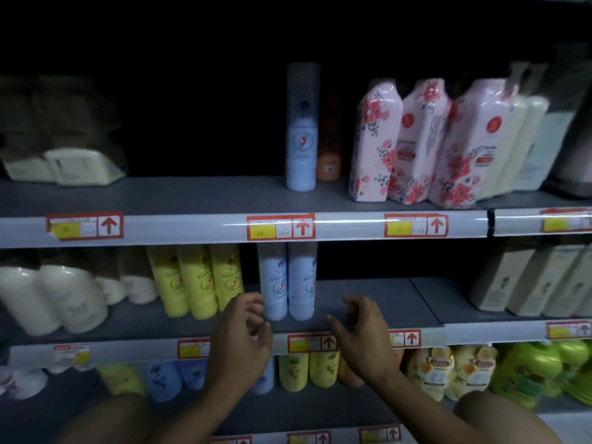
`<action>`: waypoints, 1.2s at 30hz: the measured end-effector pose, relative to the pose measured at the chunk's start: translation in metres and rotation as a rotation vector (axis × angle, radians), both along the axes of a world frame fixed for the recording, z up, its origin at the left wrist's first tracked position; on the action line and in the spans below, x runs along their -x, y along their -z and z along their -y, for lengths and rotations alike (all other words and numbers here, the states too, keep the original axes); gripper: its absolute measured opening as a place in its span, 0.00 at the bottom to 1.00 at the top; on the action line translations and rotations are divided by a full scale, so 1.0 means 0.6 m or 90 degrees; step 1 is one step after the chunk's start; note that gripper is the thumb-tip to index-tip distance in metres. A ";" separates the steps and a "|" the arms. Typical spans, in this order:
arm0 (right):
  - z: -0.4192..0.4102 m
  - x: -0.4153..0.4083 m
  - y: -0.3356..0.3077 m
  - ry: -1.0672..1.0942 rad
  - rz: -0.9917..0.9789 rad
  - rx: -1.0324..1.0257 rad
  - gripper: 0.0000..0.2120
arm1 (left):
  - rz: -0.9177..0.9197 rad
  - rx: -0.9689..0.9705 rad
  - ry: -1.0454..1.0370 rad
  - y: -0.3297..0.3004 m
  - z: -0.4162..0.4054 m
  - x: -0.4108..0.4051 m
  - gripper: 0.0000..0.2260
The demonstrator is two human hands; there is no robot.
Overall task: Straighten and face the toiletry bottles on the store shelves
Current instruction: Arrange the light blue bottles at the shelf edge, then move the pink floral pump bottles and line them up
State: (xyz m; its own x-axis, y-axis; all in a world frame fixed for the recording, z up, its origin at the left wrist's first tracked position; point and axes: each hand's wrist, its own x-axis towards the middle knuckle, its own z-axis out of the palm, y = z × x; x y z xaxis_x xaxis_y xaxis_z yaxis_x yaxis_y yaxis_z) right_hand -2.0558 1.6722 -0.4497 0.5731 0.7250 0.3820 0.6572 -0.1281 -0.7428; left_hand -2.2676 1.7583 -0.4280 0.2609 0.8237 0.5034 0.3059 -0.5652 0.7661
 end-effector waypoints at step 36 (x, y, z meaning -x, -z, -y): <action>-0.081 -0.019 -0.357 0.221 0.022 -0.211 0.39 | -0.064 -0.114 -0.015 -0.360 -0.166 -0.182 0.29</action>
State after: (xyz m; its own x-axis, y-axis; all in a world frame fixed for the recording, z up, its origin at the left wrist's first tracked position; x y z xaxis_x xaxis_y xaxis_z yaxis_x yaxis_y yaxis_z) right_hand -2.0445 1.7211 -0.2357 0.7424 0.3293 0.5835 0.6429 -0.1048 -0.7588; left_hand -2.1582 1.8580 -0.2119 0.2984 0.7297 0.6153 0.3905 -0.6815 0.6189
